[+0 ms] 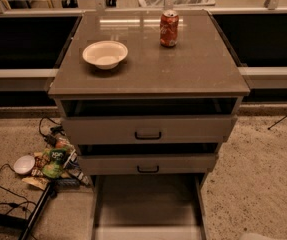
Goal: Close bottom drawer
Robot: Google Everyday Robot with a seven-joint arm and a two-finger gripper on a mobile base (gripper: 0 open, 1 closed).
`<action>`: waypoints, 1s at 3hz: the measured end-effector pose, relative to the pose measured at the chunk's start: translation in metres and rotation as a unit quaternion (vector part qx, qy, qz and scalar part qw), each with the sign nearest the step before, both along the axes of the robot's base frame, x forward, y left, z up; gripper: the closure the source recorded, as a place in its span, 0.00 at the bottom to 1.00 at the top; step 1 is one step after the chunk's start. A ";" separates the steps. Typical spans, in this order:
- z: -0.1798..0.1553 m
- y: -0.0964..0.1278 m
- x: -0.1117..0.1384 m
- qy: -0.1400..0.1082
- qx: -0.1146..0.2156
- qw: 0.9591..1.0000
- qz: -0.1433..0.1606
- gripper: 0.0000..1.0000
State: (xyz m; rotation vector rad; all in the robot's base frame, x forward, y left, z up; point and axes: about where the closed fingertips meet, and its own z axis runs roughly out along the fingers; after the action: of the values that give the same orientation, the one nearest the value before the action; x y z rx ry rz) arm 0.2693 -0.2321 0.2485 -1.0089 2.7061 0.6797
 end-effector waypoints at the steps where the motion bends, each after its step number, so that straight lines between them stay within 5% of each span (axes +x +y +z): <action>1: -0.001 0.002 -0.002 0.001 0.002 1.000 0.001 1.00; 2: -0.001 0.002 -0.002 0.001 0.002 1.000 0.001 1.00; 3: -0.027 0.025 0.003 -0.007 0.036 0.999 0.018 1.00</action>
Offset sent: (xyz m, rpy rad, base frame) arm -0.0054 0.0488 -0.0506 0.0871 0.0180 0.0818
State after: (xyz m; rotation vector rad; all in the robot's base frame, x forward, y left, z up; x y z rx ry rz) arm 0.2721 -0.2069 0.2217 -1.0430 2.6376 0.7681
